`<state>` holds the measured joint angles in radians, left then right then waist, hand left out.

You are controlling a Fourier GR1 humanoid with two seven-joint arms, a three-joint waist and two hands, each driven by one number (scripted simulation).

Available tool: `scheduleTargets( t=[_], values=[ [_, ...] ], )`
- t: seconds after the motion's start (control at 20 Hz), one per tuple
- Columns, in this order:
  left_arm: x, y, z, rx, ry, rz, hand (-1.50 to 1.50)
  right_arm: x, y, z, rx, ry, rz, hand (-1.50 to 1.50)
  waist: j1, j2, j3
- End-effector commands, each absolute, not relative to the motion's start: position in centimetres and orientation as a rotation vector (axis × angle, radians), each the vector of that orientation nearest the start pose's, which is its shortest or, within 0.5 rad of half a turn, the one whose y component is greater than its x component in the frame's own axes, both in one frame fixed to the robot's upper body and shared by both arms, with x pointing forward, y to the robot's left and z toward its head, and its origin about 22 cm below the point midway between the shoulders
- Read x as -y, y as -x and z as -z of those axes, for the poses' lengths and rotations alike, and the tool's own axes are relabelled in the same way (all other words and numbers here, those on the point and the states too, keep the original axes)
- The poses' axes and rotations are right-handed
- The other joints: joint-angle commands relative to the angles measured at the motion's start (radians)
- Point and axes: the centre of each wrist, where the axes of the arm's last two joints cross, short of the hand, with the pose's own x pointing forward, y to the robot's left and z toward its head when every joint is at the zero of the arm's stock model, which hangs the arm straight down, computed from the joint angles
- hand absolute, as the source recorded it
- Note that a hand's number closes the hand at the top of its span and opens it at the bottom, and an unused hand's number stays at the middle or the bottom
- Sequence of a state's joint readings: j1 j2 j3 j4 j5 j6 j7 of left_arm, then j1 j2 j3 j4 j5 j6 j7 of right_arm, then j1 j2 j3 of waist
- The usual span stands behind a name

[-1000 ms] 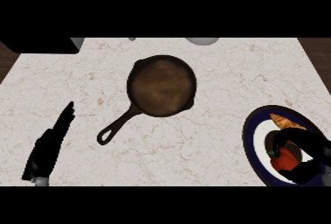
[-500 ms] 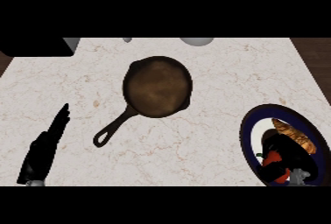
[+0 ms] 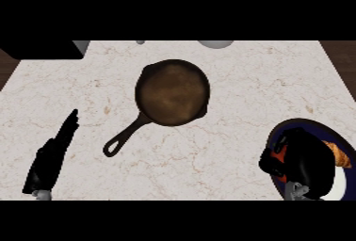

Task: Pick the bell pepper from the plate and place it in the pan

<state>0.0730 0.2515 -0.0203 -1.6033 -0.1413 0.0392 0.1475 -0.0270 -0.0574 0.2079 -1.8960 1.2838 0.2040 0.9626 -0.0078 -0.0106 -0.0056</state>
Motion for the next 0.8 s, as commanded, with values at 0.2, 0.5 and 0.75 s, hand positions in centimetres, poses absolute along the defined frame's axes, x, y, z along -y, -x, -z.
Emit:
scheduleTargets(
  t=[0.2, 0.5, 0.75],
  values=[
    [-28.6, -22.5, -1.7, 1.382, -0.333, 0.274, 0.00, 11.3, -24.2, -14.8, 1.106, 1.494, -0.524, 1.50, 0.019, 0.009, 0.005],
    [-29.3, -23.9, -2.5, 1.407, -0.339, 0.282, 0.00, 8.5, -30.4, -15.4, 1.233, 1.351, -0.458, 1.50, 0.031, 0.016, 0.006],
    [-28.3, -23.0, -0.2, 1.399, -0.315, 0.295, 0.00, 6.4, -34.3, -14.8, 1.230, 1.261, -0.407, 1.50, 0.049, 0.021, 0.005]
  ],
)
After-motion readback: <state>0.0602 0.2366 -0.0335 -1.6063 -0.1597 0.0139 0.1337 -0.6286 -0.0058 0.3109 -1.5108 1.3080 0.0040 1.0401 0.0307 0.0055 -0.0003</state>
